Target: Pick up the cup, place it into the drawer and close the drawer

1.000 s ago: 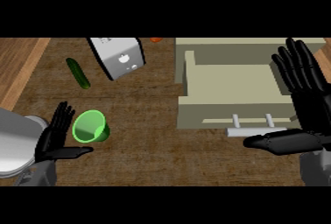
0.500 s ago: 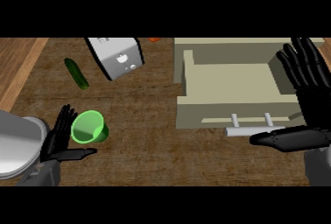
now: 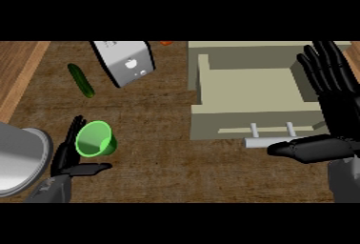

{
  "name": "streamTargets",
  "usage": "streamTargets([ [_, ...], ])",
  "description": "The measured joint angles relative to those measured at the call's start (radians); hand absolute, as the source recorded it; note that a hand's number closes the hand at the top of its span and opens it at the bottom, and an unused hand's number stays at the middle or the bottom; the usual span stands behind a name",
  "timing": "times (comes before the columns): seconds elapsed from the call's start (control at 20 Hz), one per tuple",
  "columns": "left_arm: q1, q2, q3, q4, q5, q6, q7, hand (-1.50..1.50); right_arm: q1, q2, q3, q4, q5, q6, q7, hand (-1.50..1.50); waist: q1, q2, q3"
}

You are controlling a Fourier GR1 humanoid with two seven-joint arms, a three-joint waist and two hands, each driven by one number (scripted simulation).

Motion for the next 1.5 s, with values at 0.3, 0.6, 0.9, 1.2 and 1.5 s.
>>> streamTargets([
  [0.3,-0.03,-0.023,-0.003,0.009,-0.005,-0.016,0.003,-1.5,-0.013,0.001,-0.001,0.031,0.006,0.004,-0.022,-1.5,-0.004,0.003,-0.001],
  [0.6,-0.039,-0.036,-0.01,-0.016,-0.001,-0.087,0.008,1.5,-0.018,-0.009,-0.005,0.024,0.003,0.007,-0.002,-1.5,-0.003,0.001,-0.001],
  [0.9,-0.031,-0.048,0.0,-0.075,-0.015,0.062,-0.084,1.5,-0.021,-0.017,-0.012,0.035,0.008,0.012,-0.013,-1.5,-0.005,0.003,-0.001],
  [1.2,-0.072,-0.071,0.046,-0.113,0.032,0.086,-0.106,1.5,-0.01,-0.016,-0.026,0.039,-0.008,0.019,-0.025,-1.5,0.001,-0.001,0.001],
  [1.5,-0.091,-0.12,0.072,-0.147,0.067,0.101,-0.124,1.5,-0.014,-0.02,-0.031,0.029,-0.009,0.013,-0.008,-1.5,0.008,-0.005,0.002],
])
